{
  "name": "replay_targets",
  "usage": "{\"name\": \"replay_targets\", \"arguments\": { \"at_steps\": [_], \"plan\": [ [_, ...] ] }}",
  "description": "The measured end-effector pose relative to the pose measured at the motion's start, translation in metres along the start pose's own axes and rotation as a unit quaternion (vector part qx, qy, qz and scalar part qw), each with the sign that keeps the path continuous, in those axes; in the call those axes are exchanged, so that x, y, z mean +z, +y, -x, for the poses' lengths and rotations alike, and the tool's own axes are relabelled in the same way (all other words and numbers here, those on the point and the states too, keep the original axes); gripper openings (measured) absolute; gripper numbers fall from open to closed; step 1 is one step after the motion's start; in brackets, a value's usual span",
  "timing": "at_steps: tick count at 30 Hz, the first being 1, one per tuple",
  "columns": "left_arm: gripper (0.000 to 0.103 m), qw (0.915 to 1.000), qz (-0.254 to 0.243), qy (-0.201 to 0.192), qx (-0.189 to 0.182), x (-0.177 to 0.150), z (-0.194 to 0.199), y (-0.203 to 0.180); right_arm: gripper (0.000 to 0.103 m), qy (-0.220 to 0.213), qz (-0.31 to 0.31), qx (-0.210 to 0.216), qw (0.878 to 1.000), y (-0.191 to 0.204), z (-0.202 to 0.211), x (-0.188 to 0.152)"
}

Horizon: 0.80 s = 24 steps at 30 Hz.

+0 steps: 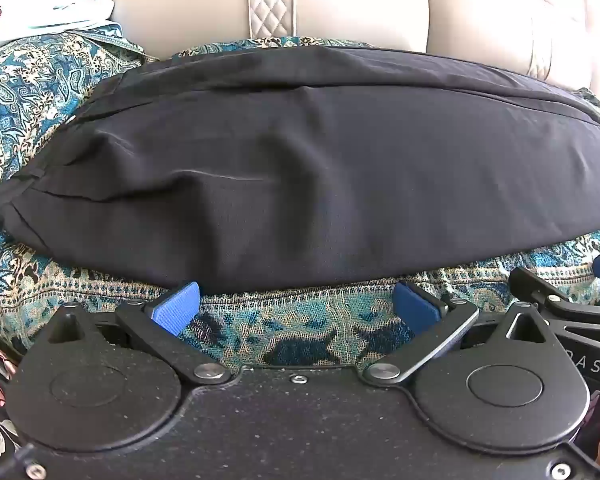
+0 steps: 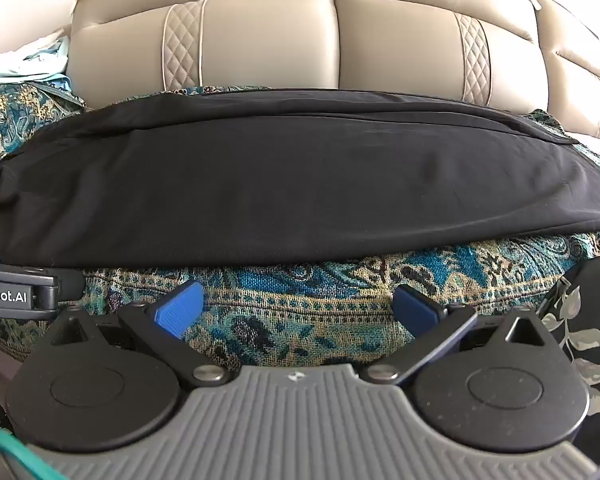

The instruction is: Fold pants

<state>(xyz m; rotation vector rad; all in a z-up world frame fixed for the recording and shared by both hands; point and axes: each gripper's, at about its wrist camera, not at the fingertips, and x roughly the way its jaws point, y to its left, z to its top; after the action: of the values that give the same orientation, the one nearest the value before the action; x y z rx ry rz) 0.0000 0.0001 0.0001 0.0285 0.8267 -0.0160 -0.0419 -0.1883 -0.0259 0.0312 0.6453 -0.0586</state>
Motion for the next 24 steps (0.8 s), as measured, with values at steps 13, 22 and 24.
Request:
{"name": "replay_targets", "arguments": {
  "at_steps": [13,22,24],
  "plan": [
    [0.103,1.0000,-0.002,-0.002,0.002,-0.0001,0.0000,-0.0002,0.103,-0.001,0.002,-0.002,1.000,0.0009,-0.0007,-0.0001],
    [0.103,1.0000,-0.002,0.001,0.002,0.0001,-0.0001,-0.0002,0.103,0.000,0.003,-0.002,1.000,0.0005,-0.0009,0.0001],
    [0.103,1.0000,-0.001,0.003,0.002,0.0001,0.0000,-0.0003,0.103,0.000,0.003,-0.002,1.000,0.0005,-0.0011,0.0000]
  ]
}}
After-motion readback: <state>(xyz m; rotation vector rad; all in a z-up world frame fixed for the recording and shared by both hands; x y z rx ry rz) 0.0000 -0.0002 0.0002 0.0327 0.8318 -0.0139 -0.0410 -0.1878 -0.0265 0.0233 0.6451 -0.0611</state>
